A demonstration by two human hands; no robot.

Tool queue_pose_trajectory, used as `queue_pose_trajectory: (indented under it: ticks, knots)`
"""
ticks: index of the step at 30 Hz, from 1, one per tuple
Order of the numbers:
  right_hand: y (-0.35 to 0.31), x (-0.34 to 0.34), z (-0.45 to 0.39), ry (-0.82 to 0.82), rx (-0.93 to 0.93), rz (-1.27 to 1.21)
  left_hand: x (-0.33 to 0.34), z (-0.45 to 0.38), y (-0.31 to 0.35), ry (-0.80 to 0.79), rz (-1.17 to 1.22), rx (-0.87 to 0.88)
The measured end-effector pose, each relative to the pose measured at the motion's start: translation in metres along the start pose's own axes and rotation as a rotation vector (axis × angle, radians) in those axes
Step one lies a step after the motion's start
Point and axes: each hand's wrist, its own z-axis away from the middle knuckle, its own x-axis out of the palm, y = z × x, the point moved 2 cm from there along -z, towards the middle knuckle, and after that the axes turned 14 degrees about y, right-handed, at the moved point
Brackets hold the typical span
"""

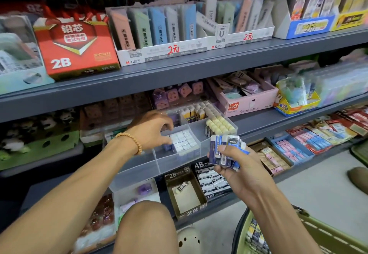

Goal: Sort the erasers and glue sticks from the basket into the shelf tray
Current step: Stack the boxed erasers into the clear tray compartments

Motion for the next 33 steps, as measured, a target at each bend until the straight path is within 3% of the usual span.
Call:
queue_pose_trajectory:
  ticks: [2,4,9,17,24,28,33]
  knots:
    - [-0.001,0.002,0.000,-0.026,-0.001,-0.001,-0.014,0.005,0.017,0.173,0.228,-0.109]
    - [0.000,0.006,0.000,-0.047,-0.004,0.007,-0.023,0.011,0.043,0.242,0.475,-0.162]
    - [-0.003,0.010,-0.003,-0.115,-0.045,0.017,-0.013,0.010,0.085,-0.074,0.702,-0.128]
    - [-0.013,0.005,-0.017,0.021,-0.066,-0.082,-0.012,-0.006,0.089,-0.086,0.920,-0.307]
    - [-0.028,-0.006,-0.030,0.097,-0.088,-0.102,-0.017,-0.030,0.073,0.015,0.913,-0.425]
    - [-0.037,-0.019,-0.038,0.141,-0.121,-0.100,-0.010,-0.055,0.049,0.157,0.608,-0.451]
    - [-0.042,-0.031,-0.045,0.146,-0.144,-0.078,0.009,-0.083,0.035,0.167,0.429,-0.362]
